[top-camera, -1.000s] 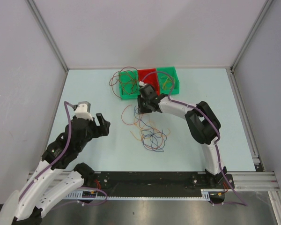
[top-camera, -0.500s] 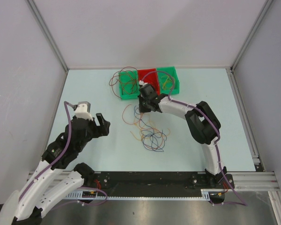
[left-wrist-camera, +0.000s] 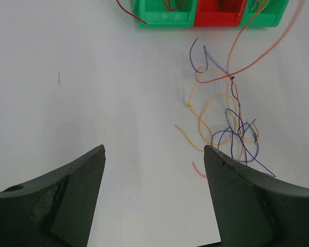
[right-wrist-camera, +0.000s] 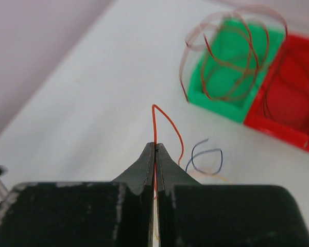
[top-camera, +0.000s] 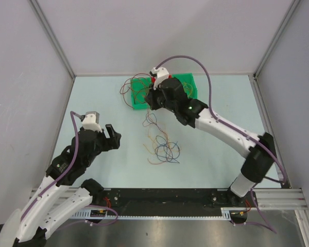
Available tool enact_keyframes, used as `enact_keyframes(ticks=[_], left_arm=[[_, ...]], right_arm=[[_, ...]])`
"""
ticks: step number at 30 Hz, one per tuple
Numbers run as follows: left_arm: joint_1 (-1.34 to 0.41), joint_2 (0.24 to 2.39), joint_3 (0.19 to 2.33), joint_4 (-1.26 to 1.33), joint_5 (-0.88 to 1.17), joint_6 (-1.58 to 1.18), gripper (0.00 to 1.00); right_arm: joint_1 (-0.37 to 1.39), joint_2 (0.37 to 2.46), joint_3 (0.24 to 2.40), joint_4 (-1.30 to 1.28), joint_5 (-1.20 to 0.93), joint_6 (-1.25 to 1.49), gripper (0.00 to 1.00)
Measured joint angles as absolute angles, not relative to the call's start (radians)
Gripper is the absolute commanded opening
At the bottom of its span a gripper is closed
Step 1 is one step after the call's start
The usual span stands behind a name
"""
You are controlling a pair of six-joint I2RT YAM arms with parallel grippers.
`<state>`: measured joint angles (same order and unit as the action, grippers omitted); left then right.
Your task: Untangle the cables
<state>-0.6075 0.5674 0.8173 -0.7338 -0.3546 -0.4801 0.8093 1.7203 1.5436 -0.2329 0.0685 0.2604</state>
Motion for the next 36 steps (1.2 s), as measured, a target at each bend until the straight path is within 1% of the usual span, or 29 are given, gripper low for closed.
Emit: enact_keyframes(ticks=[5, 12, 14, 22, 27, 30, 36], left_arm=[[-0.606, 0.567, 0.817, -0.733, -0.355, -0.48, 0.82], [-0.606, 0.568, 0.817, -0.733, -0.355, -0.48, 0.82], [-0.606, 0.569, 0.817, -0.731, -0.355, -0.48, 0.82], [-0.604, 0.571, 0.817, -0.727, -0.355, -0.48, 0.82], [-0.603, 0.571, 0.817, -0.727, -0.355, -0.48, 0.82], [-0.603, 0.569, 0.817, -0.727, -0.355, -0.481, 0.82], [-0.603, 0.567, 0.817, -0.728, -0.356, -0.481, 0.82]], right_arm=[[0.881, 1.517, 1.549, -0.121, 0.075, 0.154, 0.0], [0.902, 1.387, 1.547, 0.027, 0.082, 0.041, 0.0], [0.917, 1.379, 1.562, 0.038, 0.076, 0.01, 0.0], [1.022, 1.4, 1.818, 0.086, 0.038, -0.141, 0.0], [1.075, 1.451, 1.996, 0.105, 0.028, -0.231, 0.0], [1.084, 1.459, 1.996, 0.119, 0.043, -0.267, 0.0], [1.082, 1.487, 1.895, 0.131, 0.116, -0.309, 0.0]])
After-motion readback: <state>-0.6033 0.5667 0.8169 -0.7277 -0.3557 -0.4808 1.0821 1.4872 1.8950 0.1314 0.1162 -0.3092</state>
